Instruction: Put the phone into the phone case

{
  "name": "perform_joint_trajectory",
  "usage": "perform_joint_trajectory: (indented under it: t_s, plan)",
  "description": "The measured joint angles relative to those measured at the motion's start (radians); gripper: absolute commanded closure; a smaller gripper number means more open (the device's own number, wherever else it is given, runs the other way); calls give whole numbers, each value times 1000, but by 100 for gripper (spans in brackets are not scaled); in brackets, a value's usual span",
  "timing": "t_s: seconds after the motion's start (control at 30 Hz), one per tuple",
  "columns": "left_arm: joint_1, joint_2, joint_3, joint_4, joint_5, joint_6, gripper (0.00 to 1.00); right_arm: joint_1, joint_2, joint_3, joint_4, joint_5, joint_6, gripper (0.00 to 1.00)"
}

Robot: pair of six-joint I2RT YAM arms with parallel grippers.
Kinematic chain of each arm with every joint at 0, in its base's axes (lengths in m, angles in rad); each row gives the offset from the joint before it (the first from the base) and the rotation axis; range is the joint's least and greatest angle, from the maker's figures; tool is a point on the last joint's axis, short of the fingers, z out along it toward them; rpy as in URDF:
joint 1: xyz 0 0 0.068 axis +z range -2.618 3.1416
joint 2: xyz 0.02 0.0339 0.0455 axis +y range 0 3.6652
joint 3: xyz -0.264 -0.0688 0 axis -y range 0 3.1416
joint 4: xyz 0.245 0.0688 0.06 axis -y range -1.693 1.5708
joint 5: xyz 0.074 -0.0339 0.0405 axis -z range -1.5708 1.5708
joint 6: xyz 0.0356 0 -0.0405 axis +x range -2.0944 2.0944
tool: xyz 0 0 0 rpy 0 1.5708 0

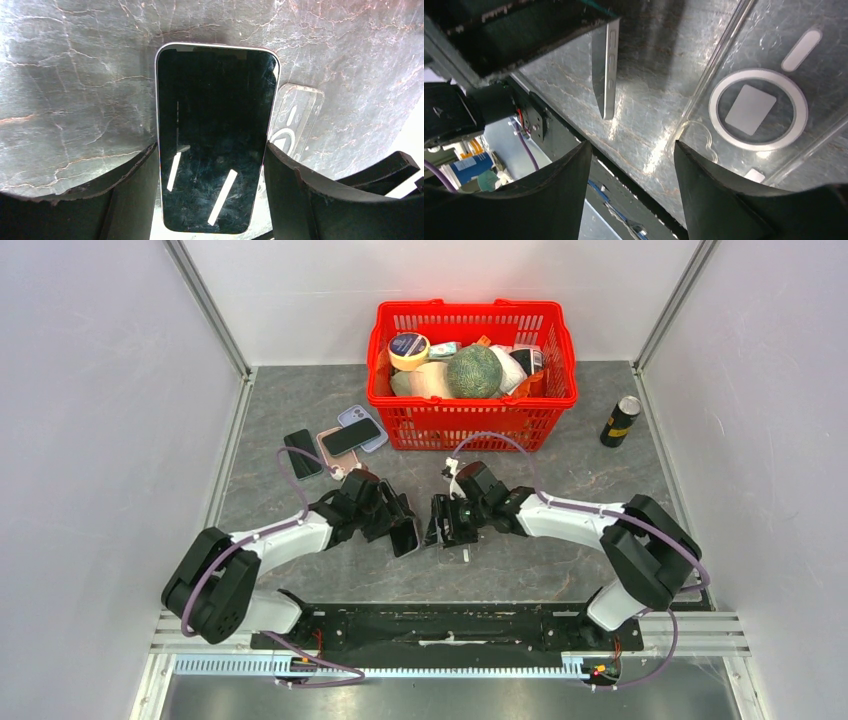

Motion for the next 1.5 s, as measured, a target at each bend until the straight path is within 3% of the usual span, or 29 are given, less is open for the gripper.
perform_joint_trajectory:
  t_s: [0.77, 0.9, 0.97, 1.03, 1.17, 1.3, 1.5]
  plan:
    - [0, -35, -44, 34, 43, -2, 52, 71, 181, 68, 212, 111, 136, 45]
    - [0, -35, -44, 34, 44, -3, 51, 78, 211, 68, 221, 112, 150, 52]
    - [0, -35, -44, 34, 44, -3, 51, 79, 215, 68, 228, 111, 156, 61]
    - [0, -35, -44, 34, 44, -5, 46, 80, 215, 68, 242, 111, 159, 76]
    - [0, -39, -45, 33, 45, -6, 29, 84, 215, 69, 255, 108, 178, 100]
    - [2, -53, -47, 20, 39, -10, 19, 81, 216, 69, 258, 90, 196, 100]
    - [-1, -103, -19, -74, 35, -1, 13, 86, 207, 68, 248, 119, 183, 100]
